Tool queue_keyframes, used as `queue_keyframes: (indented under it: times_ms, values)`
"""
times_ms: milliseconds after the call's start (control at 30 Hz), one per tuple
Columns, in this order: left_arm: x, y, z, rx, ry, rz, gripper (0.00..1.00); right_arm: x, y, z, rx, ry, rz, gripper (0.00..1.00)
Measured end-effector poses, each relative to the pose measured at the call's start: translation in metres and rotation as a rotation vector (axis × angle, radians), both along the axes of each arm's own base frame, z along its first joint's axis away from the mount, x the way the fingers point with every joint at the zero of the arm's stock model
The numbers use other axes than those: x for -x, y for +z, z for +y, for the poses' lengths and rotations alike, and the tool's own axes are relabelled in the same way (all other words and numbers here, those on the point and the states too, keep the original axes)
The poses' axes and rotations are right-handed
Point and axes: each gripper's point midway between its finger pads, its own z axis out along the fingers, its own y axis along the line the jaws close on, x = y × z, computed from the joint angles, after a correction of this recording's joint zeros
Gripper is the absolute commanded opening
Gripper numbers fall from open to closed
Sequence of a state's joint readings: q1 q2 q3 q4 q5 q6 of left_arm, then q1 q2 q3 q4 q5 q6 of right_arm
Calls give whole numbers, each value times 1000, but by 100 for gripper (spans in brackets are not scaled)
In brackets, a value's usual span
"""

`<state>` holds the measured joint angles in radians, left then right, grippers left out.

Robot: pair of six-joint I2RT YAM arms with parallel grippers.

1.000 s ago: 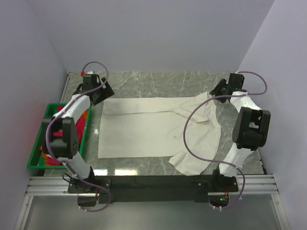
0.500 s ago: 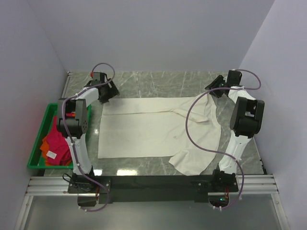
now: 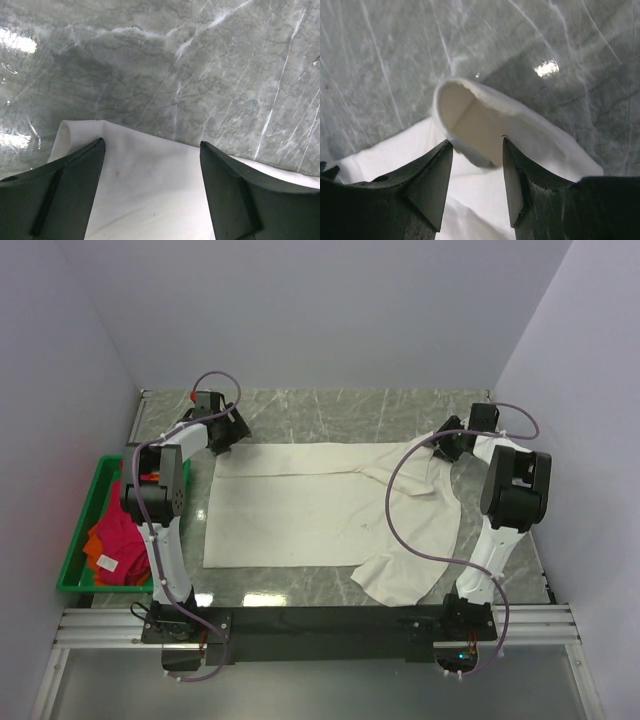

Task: Fold and stack the t-shirts
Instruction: Fold the tshirt

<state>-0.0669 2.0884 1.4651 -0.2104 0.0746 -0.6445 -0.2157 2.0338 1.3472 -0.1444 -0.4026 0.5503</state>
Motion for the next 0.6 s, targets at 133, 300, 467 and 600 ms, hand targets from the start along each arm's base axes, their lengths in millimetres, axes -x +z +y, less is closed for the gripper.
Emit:
queue_keyframes:
  times_ms: [133,300,467,600]
  values:
    - [-1,0,0,4,2,-5,82,7,-7,1,7,17,16,45]
    - [-1,0,0,5,4,-5,82,7,-2,2,12,25,1,22]
    - [-2,0,0,5,11,-5,79,11,7,4,3,17,-9,2]
    - [-1,-1,2,5,27,-2,74,22,17,7,-18,-10,-4,1]
